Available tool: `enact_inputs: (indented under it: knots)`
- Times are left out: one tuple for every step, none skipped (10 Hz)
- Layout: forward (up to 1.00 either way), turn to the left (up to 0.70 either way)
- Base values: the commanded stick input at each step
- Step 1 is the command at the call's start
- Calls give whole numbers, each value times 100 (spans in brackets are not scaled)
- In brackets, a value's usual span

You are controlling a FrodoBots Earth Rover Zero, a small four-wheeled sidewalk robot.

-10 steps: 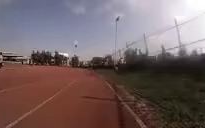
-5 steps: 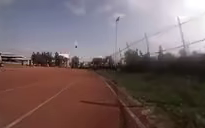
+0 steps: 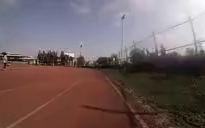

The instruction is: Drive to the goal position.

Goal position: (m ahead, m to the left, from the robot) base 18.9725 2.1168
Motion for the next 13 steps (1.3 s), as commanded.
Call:
enact_inputs:
  knots:
    - [50,0]
    - [50,0]
    - [50,0]
    - [50,0]
    - [50,0]
    - [50,0]
    - [50,0]
    - [50,0]
    - [50,0]
    - [50,0]
    - [50,0]
    - [50,0]
    - [50,0]
